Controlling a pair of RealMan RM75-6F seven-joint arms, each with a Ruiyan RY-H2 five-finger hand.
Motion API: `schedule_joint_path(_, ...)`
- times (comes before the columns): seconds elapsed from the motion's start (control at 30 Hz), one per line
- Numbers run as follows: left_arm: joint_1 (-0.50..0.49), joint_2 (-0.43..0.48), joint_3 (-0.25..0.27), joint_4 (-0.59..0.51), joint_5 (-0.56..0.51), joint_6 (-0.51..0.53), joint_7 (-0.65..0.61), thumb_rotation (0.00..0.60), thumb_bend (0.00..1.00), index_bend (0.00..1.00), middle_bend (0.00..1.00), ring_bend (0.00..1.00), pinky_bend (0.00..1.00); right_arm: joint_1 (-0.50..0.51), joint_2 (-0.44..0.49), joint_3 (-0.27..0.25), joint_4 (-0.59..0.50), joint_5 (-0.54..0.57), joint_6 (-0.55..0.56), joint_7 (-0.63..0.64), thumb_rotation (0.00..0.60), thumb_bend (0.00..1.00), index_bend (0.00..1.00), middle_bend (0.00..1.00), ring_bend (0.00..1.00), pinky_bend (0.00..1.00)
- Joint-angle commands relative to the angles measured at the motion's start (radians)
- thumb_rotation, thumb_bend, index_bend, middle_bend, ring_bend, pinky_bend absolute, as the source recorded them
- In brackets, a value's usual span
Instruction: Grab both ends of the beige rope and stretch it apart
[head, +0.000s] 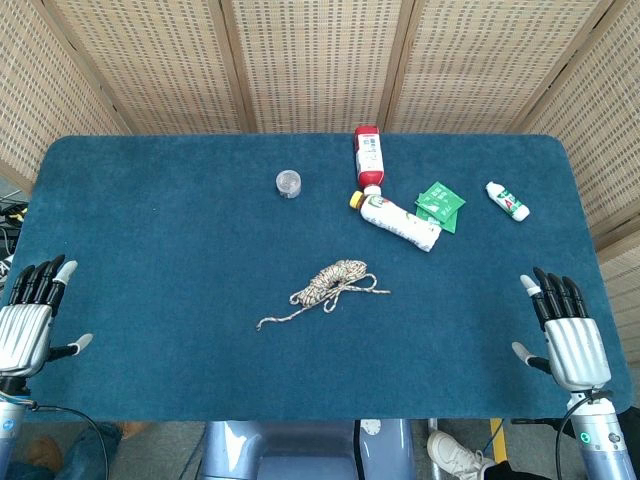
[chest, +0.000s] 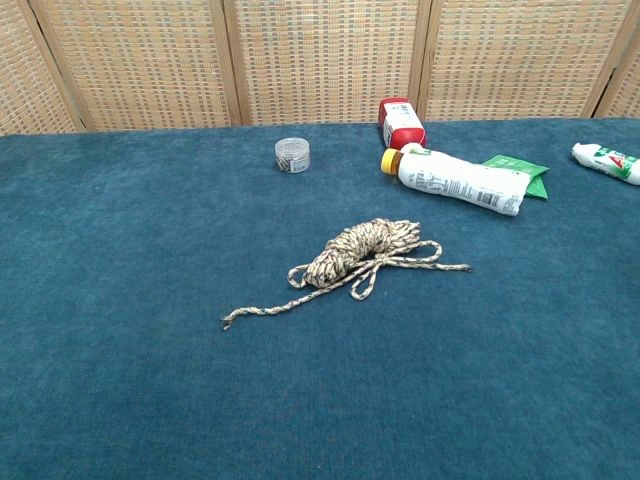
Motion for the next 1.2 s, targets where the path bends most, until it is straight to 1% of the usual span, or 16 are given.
schedule_joint_path(0.03,0.002,0.002,0.000,-0.001,0.002,-0.001,-0.003,0.600,0.00,0.00,0.00,0.00,0.00,-0.001,-0.002,0.000,0.000,-0.002,-0.002,-0.003,0.600,0.00,0.04,0.00,0.00,0.00)
schedule_joint_path(0.2,0.004,0.005,0.001,-0.007,0.010,-0.006,-0.007,0.600,0.00,0.00,0.00,0.00,0.00,0.002,-0.005,-0.001,-0.004,-0.003,-0.016,-0.005,0.600,0.00,0.07,0.00,0.00,0.00)
schedule_joint_path(0.27,0.004,0.003,0.003,-0.010,0.013,-0.010,-0.002,0.600,0.00,0.00,0.00,0.00,0.00,0.028,-0.008,0.005,-0.018,-0.002,-0.061,0.030,0.600,0.00,0.08,0.00,0.00,0.00)
schedule_joint_path(0.33,0.002,0.000,0.002,-0.011,0.012,-0.017,0.006,0.600,0.00,0.00,0.00,0.00,0.00,0.066,-0.006,0.018,-0.013,0.006,-0.119,0.040,0.600,0.00,0.11,0.00,0.00,0.00)
schedule_joint_path(0.4,-0.001,-0.003,0.000,-0.013,0.009,-0.023,0.012,0.600,0.00,0.00,0.00,0.00,0.00,0.100,-0.013,0.036,-0.004,0.018,-0.163,0.037,0.600,0.00,0.17,0.00,0.00,0.00)
schedule_joint_path(0.43,-0.003,-0.005,-0.003,-0.014,0.008,-0.026,0.019,0.600,0.00,0.00,0.00,0.00,0.00,0.136,-0.026,0.058,0.004,0.036,-0.209,0.040,0.600,0.01,0.20,0.00,0.00,0.00)
schedule_joint_path(0.5,-0.005,-0.011,-0.006,-0.014,0.006,-0.028,0.031,0.600,0.00,0.00,0.00,0.00,0.00,0.190,-0.053,0.096,0.022,0.077,-0.282,0.074,0.600,0.08,0.28,0.00,0.00,0.00)
schedule_joint_path(0.6,-0.006,-0.016,-0.009,-0.016,0.002,-0.031,0.042,0.600,0.00,0.00,0.00,0.00,0.00,0.259,-0.090,0.136,0.048,0.151,-0.397,0.127,0.600,0.20,0.38,0.00,0.00,0.00)
schedule_joint_path(0.73,-0.003,-0.017,-0.012,-0.018,0.000,-0.027,0.046,0.600,0.00,0.00,0.00,0.00,0.00,0.336,-0.155,0.179,0.093,0.257,-0.525,0.151,0.600,0.27,0.44,0.00,0.00,0.00)
schedule_joint_path(0.8,-0.002,-0.017,-0.014,-0.019,-0.001,-0.026,0.045,0.600,0.00,0.00,0.00,0.00,0.00,0.359,-0.180,0.187,0.109,0.290,-0.556,0.135,0.600,0.29,0.46,0.00,0.00,0.00)
schedule_joint_path(0.83,-0.001,-0.017,-0.014,-0.020,-0.001,-0.025,0.045,0.600,0.00,0.00,0.00,0.00,0.00,0.378,-0.204,0.189,0.120,0.302,-0.567,0.105,0.600,0.30,0.46,0.00,0.00,0.00)
schedule_joint_path(0.93,-0.001,-0.018,-0.015,-0.021,-0.001,-0.028,0.049,0.600,0.00,0.00,0.00,0.00,0.00,0.399,-0.248,0.188,0.141,0.324,-0.563,0.040,0.600,0.30,0.49,0.00,0.00,0.00)
schedule_joint_path(1.13,-0.005,-0.024,-0.013,-0.021,0.002,-0.038,0.062,0.600,0.00,0.00,0.00,0.00,0.00,0.439,-0.315,0.184,0.170,0.384,-0.585,-0.059,0.600,0.30,0.49,0.00,0.00,0.00)
schedule_joint_path(1.2,-0.004,-0.026,-0.013,-0.021,0.005,-0.036,0.065,0.600,0.00,0.00,0.00,0.00,0.00,0.462,-0.358,0.180,0.189,0.415,-0.600,-0.110,0.600,0.30,0.49,0.00,0.00,0.00)
